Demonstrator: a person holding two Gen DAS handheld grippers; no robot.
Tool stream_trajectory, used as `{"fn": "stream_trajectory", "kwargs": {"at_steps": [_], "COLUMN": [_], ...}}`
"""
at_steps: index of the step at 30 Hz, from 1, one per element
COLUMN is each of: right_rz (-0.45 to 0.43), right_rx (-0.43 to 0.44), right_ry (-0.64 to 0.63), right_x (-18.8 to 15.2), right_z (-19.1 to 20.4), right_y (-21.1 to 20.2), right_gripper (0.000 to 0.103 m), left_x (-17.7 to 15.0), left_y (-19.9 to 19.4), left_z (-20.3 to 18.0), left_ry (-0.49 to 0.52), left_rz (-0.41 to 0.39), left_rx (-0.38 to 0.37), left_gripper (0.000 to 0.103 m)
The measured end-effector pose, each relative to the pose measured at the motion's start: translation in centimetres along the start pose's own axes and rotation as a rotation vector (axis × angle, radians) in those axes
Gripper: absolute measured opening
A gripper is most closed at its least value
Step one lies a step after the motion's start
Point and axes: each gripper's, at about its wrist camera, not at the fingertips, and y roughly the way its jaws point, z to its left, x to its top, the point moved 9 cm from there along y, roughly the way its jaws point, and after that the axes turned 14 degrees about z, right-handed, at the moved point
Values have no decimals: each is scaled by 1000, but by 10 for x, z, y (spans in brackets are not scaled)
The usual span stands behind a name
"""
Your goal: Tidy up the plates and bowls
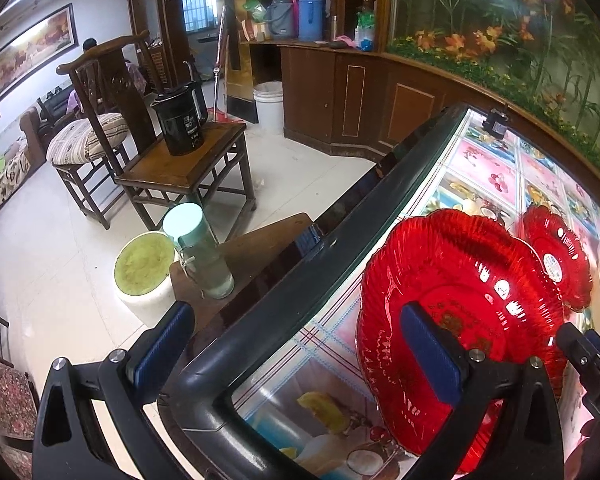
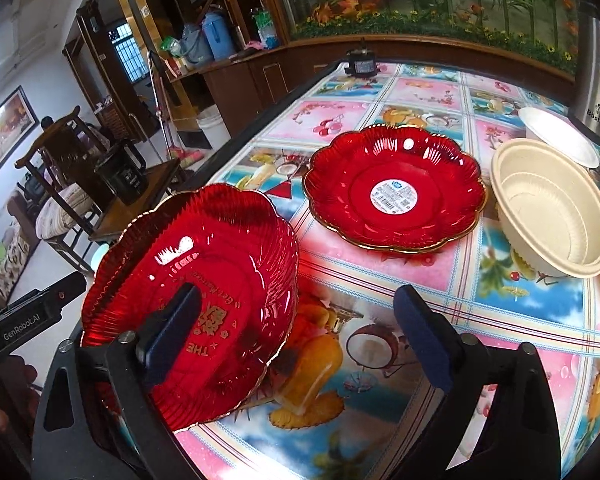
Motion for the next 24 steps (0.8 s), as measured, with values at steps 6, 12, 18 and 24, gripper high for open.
{"fn": "stream_trajectory", "kwargs": {"at_steps": [6,12,18,24], "right_rz": [109,167,166,139], "right_rx": [-17,-40,-18,-14], "right_ry": [18,24,26,1], "right_x": [0,-1,2,0], "right_z": [1,0,2,10], "right_y": [27,46,49,47], "right_gripper": [76,53,27,16], "left_x": [1,-4,-2,-12], "left_y": [27,49,44,37], "left_z": [-11,-19,-30,-48], "left_ry": [12,42,83,164], "left_rz": [90,153,126,130], "left_rx": [-24,-21,-33,-74], "left_gripper": [102,82,60,30]}}
